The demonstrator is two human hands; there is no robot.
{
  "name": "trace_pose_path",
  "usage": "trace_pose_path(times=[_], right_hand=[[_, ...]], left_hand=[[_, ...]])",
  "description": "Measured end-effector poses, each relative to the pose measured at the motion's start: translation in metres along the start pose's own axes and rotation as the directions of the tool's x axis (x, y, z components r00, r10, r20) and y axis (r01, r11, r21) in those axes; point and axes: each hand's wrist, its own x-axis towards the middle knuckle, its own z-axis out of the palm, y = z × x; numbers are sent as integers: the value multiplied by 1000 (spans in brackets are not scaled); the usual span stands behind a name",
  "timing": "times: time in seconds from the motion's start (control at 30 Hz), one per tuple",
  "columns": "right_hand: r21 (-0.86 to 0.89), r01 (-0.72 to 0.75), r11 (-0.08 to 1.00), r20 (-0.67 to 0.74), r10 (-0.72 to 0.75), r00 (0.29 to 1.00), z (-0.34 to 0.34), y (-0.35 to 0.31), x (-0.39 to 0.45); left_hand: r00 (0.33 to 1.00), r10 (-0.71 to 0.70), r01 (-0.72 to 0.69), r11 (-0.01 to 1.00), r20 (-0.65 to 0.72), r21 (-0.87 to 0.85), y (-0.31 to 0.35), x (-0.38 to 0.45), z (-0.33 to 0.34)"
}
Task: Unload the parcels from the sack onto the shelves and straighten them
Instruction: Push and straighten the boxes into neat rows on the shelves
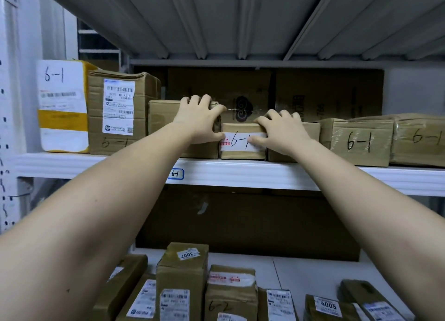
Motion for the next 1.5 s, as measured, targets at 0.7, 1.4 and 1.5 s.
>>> trace_pose_path(times=[0.7,1.4,1.5], right_hand=[[97,-44,994,-315,73,946,7,-24,-2],[443,512,736,-553,-225,802,72,-233,-132],[432,399,809,-287,-296,911,101,-252,-153]], left_hand=[[961,-88,54,989,-261,-138,13,-23,3],[955,16,-100,957,-295,-272,-47,-263,94],[992,72,-96,960,-100,-263,-36,-299,117]])
